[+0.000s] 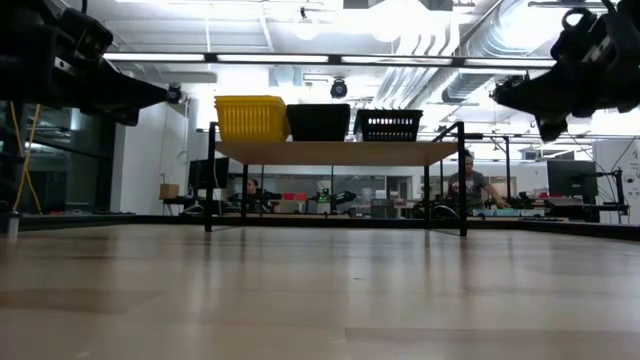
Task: Stack baskets on shelf by color
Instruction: Return to Home Position
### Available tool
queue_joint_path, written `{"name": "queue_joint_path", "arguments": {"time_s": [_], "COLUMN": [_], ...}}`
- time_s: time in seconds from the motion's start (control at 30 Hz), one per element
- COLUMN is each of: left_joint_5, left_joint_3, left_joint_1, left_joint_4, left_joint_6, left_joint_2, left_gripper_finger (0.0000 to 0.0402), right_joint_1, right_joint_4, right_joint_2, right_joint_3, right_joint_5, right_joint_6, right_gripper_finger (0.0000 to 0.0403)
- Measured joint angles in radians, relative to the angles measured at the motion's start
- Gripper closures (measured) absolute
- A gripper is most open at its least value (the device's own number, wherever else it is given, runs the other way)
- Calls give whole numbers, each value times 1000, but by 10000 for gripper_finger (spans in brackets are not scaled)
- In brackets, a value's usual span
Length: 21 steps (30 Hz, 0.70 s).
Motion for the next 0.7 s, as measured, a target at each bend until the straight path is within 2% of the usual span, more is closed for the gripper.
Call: {"name": "queue_joint_path", "arguments": {"time_s": [0.3,0.7], "left_joint_5": [0,0], "left_joint_3": [0,0], "left_joint_1": [0,0], "left_joint_4": [0,0], "left_joint_6": [0,0], "left_joint_2": [0,0], "left_gripper_finger": [398,398], "right_joint_1": [2,2], "right_joint_4": [29,28], "right_joint_2": [19,20], "right_joint_3": [-9,-9], "right_joint_5": [-22,-22], "right_joint_6": [-243,-244], "right_gripper_finger": [403,403]}}
